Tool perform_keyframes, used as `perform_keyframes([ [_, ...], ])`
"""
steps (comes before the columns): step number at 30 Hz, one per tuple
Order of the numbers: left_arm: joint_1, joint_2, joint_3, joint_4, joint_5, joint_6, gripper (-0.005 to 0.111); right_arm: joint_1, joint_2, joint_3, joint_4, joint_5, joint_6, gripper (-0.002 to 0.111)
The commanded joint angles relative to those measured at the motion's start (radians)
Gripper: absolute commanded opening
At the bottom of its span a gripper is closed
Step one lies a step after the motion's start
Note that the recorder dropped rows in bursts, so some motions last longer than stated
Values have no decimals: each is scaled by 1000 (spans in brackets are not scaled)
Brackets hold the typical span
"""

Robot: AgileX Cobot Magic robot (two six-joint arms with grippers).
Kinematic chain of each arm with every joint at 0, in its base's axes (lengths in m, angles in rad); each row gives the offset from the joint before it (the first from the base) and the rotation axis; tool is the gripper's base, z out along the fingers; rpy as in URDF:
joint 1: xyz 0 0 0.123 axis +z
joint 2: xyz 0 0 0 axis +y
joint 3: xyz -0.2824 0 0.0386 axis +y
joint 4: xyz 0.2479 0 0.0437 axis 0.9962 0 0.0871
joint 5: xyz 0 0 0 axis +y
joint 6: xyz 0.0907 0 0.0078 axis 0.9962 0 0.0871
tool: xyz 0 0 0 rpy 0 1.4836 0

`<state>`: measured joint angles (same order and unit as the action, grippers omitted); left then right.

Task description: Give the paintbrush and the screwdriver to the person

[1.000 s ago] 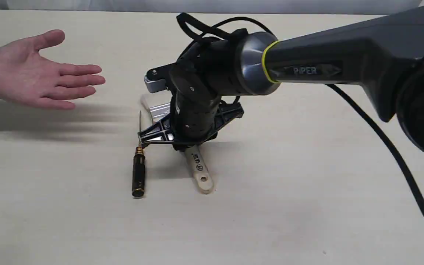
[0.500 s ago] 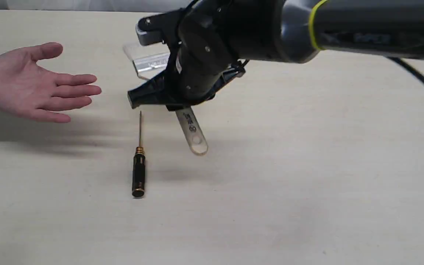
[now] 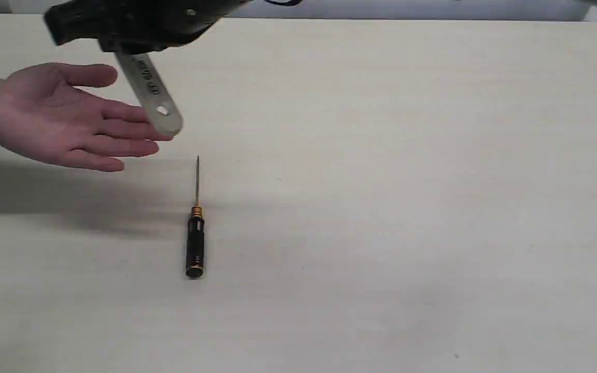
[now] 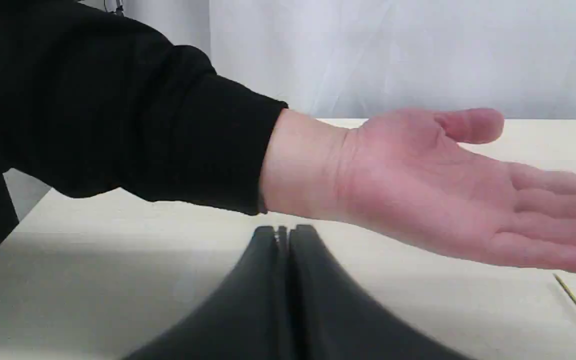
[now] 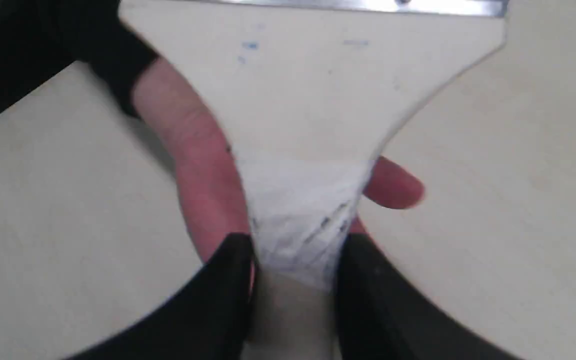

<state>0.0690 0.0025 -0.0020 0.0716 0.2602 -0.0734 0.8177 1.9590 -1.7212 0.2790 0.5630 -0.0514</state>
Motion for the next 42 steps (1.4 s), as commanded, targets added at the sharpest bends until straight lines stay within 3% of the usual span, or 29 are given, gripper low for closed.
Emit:
perform_keyframes([
  [1, -6, -2, 2, -5, -8, -2, 0, 22, 70, -47, 19, -14, -48, 5],
  [5, -6, -2, 2, -5, -10, -2, 0, 22, 149, -67, 27, -4, -47, 12],
  [12, -6, -2, 2, -5, -10, -2, 0, 22, 200, -67, 27, 74, -92, 49],
  [14, -6, -2, 2, -5, -10, -2, 0, 22, 191, -69, 27, 74, -92, 52],
  [21, -6, -2, 2, -5, -10, -2, 0, 20, 75, -69, -6, 120, -70, 52],
  [30, -6, -2, 2, -5, -12, -2, 0, 18, -43, -69, -295, 442, 226, 52],
  [34, -6, -2, 2, -1, -12, -2, 0, 23, -9, -69, -286, 531, 267, 52],
  [42, -6, -2, 2, -1, -12, -2, 0, 23, 108, -69, -232, 515, 276, 52],
])
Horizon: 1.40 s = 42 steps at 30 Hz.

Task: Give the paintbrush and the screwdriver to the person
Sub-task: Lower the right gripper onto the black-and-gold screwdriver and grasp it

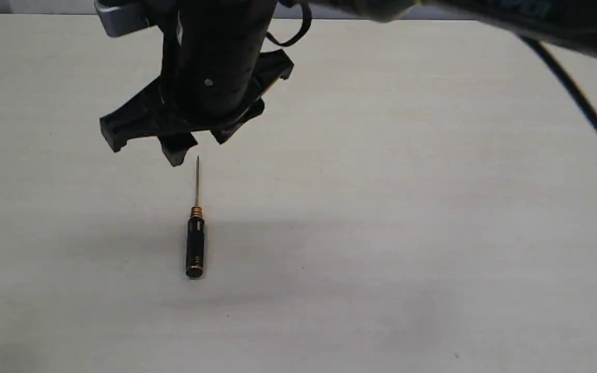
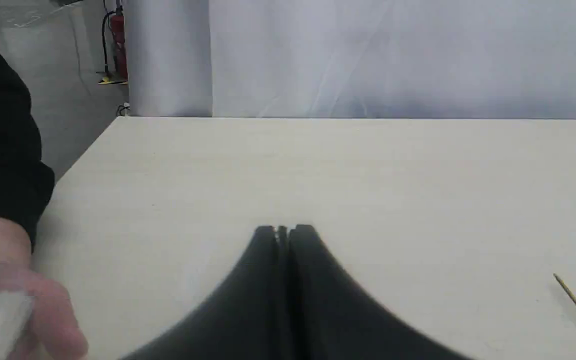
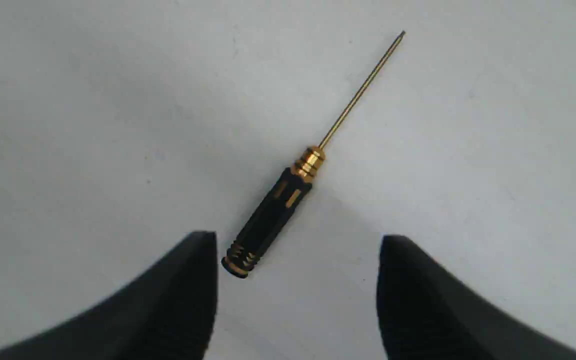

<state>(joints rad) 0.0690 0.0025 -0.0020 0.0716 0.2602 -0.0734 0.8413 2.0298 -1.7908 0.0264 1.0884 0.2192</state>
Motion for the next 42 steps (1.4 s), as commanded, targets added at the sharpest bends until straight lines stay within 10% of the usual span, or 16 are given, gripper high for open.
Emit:
perform_keyframes([
  [1, -6, -2, 2, -1, -12, -2, 0, -1, 55, 1, 40, -15, 6, 52],
  [22, -6, -2, 2, -5, -9, -2, 0, -1, 283, 1, 96, -130, 6, 51],
  [33, -6, -2, 2, -5, -9, -2, 0, -1, 318, 1, 88, -142, 6, 9],
  [42, -6, -2, 2, -5, -9, -2, 0, -1, 310, 1, 71, -109, -35, 4],
])
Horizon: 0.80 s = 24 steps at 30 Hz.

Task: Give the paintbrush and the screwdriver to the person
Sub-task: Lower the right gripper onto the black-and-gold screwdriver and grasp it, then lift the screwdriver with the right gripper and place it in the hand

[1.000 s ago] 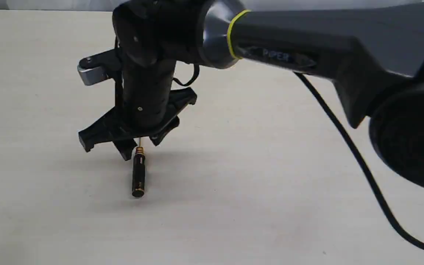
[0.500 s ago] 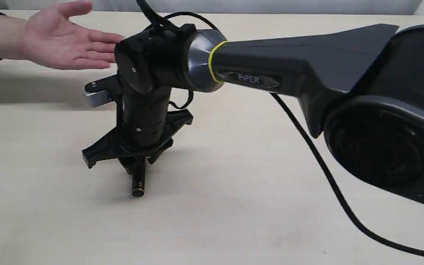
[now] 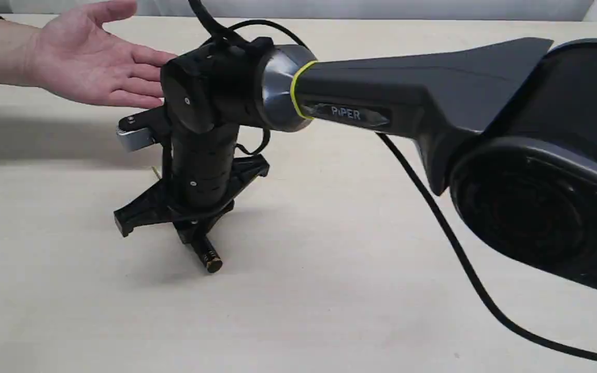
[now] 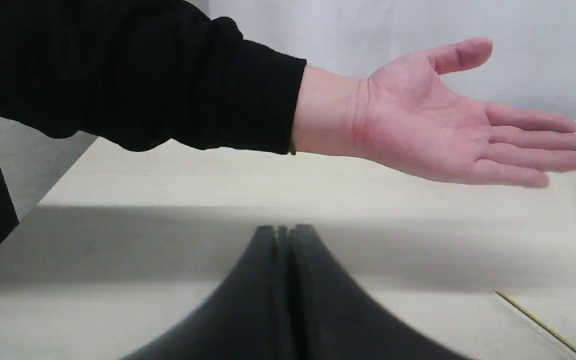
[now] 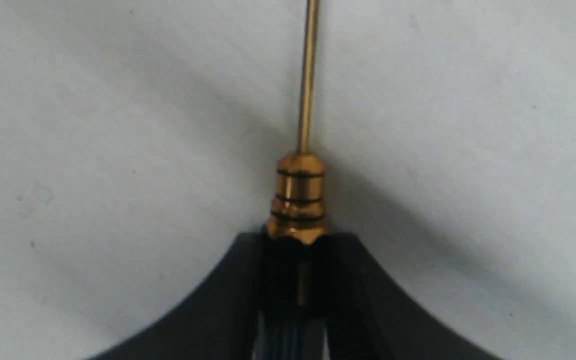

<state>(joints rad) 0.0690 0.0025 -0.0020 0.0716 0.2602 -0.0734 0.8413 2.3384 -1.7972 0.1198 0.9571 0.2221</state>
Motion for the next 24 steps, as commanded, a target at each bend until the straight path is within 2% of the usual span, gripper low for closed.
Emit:
perform_keyframes([
  [1, -6, -2, 2, -5, -9, -2, 0, 1, -9, 7, -7, 25, -55, 4],
  [11, -6, -2, 2, -1, -12, -2, 0, 43, -249, 7, 367, 15, -399, 4],
  [19, -6, -2, 2, -1, -12, -2, 0, 44, -415, 7, 317, -227, -416, 4],
  [24, -6, -2, 2, -1, -12, -2, 0, 44, -395, 7, 140, -258, -350, 4],
])
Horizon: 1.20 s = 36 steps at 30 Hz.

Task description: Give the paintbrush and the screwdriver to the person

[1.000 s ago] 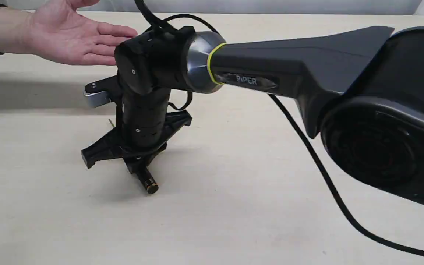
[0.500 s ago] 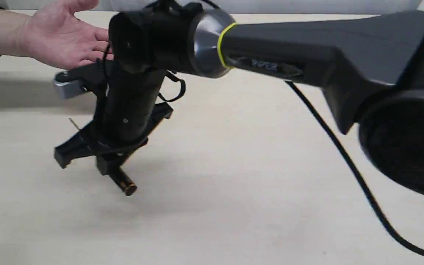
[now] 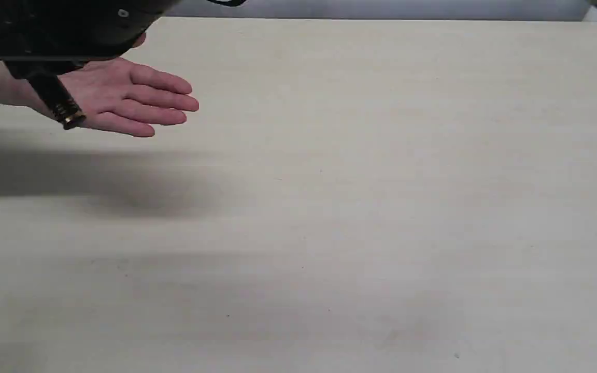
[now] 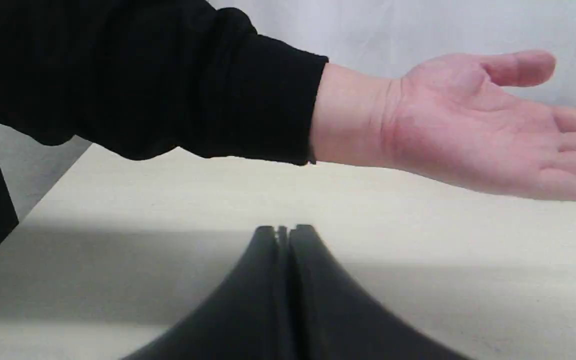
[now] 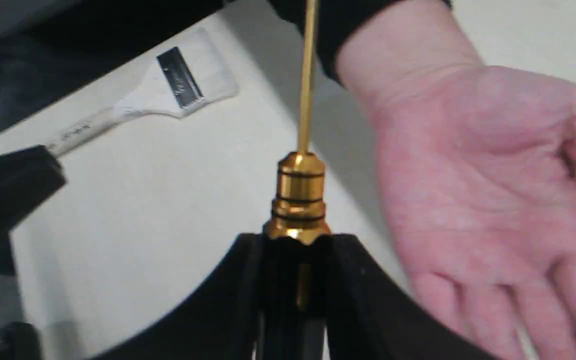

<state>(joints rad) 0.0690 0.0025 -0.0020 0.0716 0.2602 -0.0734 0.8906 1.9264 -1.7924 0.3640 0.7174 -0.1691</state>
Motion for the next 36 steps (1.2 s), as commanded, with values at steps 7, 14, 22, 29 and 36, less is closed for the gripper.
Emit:
perform_keyframes([
  [7, -6, -2, 2, -1, -12, -2, 0, -6, 101, 2, -364, -36, 211, 4],
  [14, -6, -2, 2, -4, -8, -2, 0, -6, 168, 2, -364, -103, 208, 32],
  [22, -6, -2, 2, -4, -8, -2, 0, -10, 127, 2, -364, -94, 212, 46],
  [29, -6, -2, 2, -4, -8, -2, 0, -114, -43, 8, -364, -67, 242, 4],
  [36, -6, -2, 2, -4, -8, -2, 0, -264, -310, 183, -392, -45, 226, 4],
])
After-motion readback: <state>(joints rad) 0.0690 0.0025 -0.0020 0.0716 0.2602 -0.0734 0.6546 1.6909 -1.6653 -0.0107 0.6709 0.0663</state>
